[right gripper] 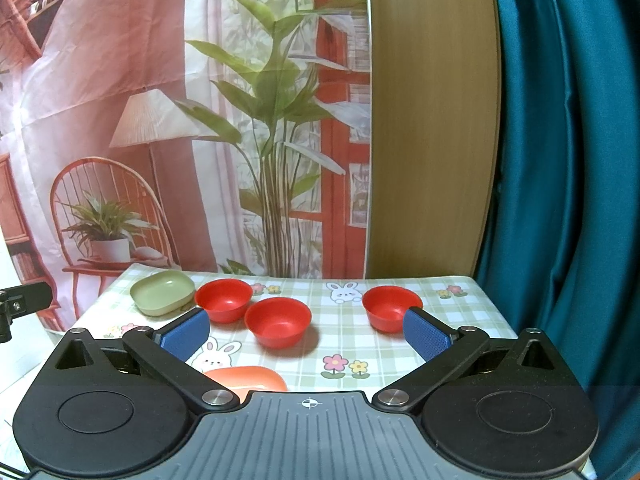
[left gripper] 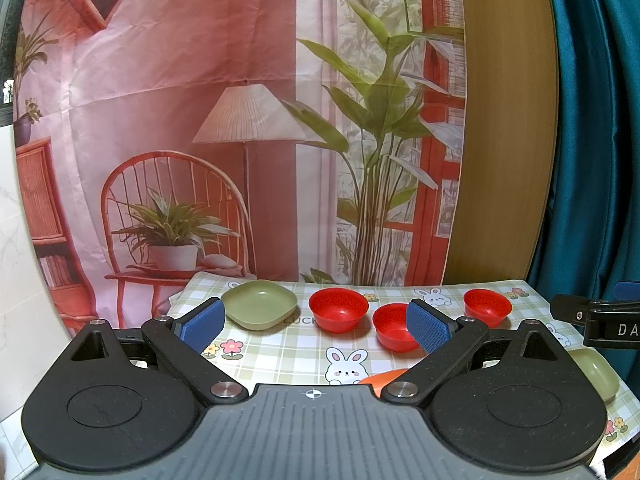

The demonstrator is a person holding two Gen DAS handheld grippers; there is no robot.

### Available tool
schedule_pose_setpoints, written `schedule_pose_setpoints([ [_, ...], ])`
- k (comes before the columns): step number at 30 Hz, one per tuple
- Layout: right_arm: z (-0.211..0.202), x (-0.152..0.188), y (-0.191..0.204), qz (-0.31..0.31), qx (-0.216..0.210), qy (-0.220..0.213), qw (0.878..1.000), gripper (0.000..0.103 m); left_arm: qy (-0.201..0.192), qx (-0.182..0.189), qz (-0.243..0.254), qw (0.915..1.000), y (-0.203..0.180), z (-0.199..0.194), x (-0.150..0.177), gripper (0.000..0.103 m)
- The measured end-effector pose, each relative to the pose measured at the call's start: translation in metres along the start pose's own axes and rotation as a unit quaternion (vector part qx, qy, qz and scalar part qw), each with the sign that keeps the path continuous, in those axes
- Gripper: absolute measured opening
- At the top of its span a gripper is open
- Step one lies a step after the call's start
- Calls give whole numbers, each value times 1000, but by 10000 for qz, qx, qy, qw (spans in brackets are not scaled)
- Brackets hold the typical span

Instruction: Organize plates and bowls

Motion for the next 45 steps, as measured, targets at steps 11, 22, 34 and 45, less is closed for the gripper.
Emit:
schedule_pose_setpoints([
  [11, 0, 1, 1, 0, 1, -9, 10000, 103, -3, -3, -3, 10000, 0, 0, 1, 99],
  [22, -1, 1, 0, 1, 5, -6, 10000, 103, 4, -9, -24, 10000, -1, 0, 1, 99],
  [34, -1, 1, 0, -4, 5, -10, 10000, 103, 26, -18, -86, 10000, 1, 0, 2, 99],
  [45, -2, 1, 1, -3, 7, -4, 10000, 103, 57, -130, -167, 9998, 1, 3, 3, 99],
])
Point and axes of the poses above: each gripper's, at about its wrist camera, not at the fingertips, and z roughly the way its jaws point, y to its left, x to its underside, the point moved 3 cm from there along z, roughly the way its jaws point, and after that the axes turned 12 degrees about x, right-handed, at the moved point
